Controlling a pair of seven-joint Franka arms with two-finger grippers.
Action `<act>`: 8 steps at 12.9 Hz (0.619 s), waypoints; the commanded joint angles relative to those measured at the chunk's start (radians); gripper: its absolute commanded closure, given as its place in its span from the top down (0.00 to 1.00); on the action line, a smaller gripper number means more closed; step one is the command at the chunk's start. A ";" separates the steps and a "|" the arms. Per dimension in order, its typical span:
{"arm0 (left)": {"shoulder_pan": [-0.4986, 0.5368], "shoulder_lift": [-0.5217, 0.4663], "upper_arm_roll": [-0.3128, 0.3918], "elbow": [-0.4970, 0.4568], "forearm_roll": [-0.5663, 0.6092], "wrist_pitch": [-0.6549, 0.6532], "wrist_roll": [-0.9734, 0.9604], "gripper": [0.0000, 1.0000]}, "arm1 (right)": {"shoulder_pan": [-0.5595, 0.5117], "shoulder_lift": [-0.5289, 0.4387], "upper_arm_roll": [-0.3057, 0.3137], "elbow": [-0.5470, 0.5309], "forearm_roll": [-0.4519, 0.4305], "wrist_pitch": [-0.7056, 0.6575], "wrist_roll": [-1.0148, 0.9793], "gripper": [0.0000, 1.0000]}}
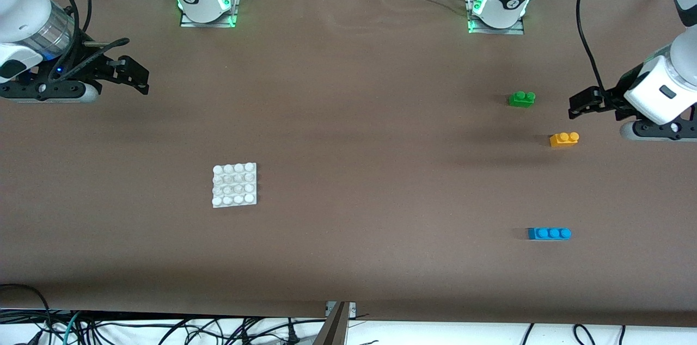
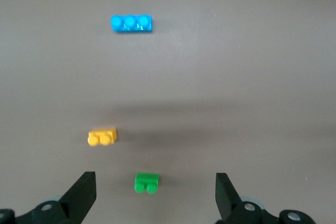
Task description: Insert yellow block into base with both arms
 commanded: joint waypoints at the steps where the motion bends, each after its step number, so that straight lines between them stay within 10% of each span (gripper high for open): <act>1: 0.010 -0.164 -0.004 -0.197 -0.018 0.130 0.041 1.00 | -0.015 -0.046 0.005 -0.044 0.014 -0.016 -0.018 0.99; 8: 0.007 -0.151 -0.011 -0.157 -0.009 0.026 0.041 1.00 | -0.015 -0.046 0.005 -0.048 0.013 -0.010 -0.024 0.99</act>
